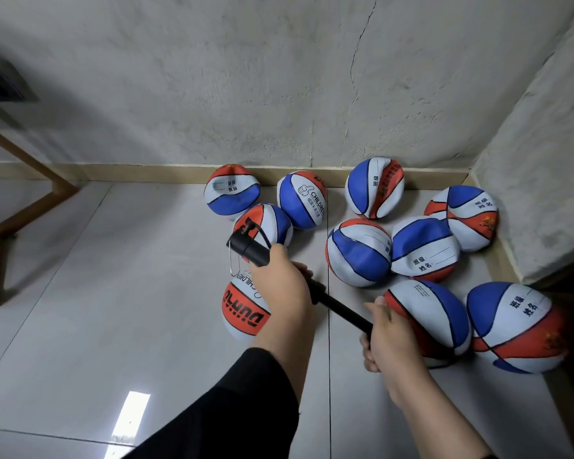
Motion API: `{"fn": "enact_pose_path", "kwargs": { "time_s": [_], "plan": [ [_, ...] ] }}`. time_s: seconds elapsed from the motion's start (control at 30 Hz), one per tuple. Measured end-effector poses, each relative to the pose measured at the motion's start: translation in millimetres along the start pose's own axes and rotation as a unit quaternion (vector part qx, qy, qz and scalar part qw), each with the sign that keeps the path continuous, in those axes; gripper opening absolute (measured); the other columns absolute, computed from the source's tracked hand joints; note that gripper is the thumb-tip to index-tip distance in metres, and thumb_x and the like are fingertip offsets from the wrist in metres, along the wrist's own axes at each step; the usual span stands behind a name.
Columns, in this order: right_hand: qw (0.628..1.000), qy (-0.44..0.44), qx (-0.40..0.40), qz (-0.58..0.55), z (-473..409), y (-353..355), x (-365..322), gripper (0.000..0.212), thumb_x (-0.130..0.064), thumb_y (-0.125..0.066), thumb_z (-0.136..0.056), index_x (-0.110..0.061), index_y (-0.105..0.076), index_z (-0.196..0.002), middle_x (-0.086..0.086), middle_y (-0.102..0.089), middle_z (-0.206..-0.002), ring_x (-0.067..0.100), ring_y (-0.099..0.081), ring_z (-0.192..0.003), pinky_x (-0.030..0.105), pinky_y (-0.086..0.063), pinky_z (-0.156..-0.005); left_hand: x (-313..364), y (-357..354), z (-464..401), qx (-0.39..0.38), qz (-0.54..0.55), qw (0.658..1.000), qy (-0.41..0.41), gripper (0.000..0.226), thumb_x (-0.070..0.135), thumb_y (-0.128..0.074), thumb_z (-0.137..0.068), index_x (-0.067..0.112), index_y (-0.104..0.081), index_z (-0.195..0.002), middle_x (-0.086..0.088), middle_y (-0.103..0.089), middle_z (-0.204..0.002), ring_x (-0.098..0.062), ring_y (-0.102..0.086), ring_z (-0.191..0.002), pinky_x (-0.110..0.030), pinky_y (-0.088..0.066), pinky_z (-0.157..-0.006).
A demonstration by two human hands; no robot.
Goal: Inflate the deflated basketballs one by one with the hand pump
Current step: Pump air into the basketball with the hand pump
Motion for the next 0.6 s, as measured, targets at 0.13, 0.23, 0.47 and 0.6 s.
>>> {"fn": "enact_pose_path", "kwargs": {
  "time_s": [0.13,0.23,0.47,0.6],
  "plan": [
    [0.999,0.022,-0.006,0.025,1.1,-17.9,-8.3,0.04,-0.04,-0.031,-0.111,-0.015,-0.063,-0.11,0.013,-0.052,-0.064,0.02,-0.039,-0.043,0.024,-0.033,-0.042,-7.6,-6.1,24.4,-0.007,-0.002,1.0,0.001,0.027,0.018,-0.051,-0.092,-0.003,-0.055,-0.108,-0.013,-0.055,-0.059,-0.026,-0.051,-0.049,-0.028,-0.044,-0.041],
    [0.998,0.05,-0.012,0.044,1.9,-28.1,-17.6,0.046,-0.043,-0.031,-0.11,-0.013,-0.063,-0.099,0.015,-0.057,-0.069,0.024,-0.047,-0.047,0.027,-0.039,-0.044,-12.9,-8.0,34.4,-0.018,0.005,1.0,-0.002,0.01,0.015,-0.051,-0.093,0.006,-0.052,-0.098,-0.006,-0.054,-0.051,-0.022,-0.051,-0.045,-0.026,-0.042,-0.043],
    [0.998,0.026,-0.063,0.014,9.2,-39.3,-13.4,0.054,-0.047,-0.032,-0.11,-0.005,-0.062,-0.096,0.01,-0.051,-0.058,0.019,-0.039,-0.04,0.023,-0.032,-0.042,-11.5,-3.8,21.0,-0.045,-0.005,0.999,0.021,0.015,0.016,-0.053,-0.092,0.007,-0.053,-0.104,-0.009,-0.054,-0.056,-0.023,-0.051,-0.046,-0.029,-0.045,-0.046],
    [0.998,0.021,-0.049,0.012,4.8,-19.5,-6.7,0.036,-0.047,-0.034,-0.109,-0.024,-0.061,-0.101,0.008,-0.05,-0.055,0.016,-0.034,-0.038,0.022,-0.028,-0.041,-1.9,7.4,1.5,-0.015,0.006,1.0,0.013,0.034,0.025,-0.056,-0.083,-0.003,-0.056,-0.102,-0.018,-0.058,-0.067,-0.026,-0.056,-0.052,-0.045,-0.055,-0.051]
  ]
}}
Point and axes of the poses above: each hand's wrist, its own z-axis away from the middle knuckle, its own y-axis out of the back of the hand, x = y × z, the point moved 5 cm from there along -z, towards the middle knuckle
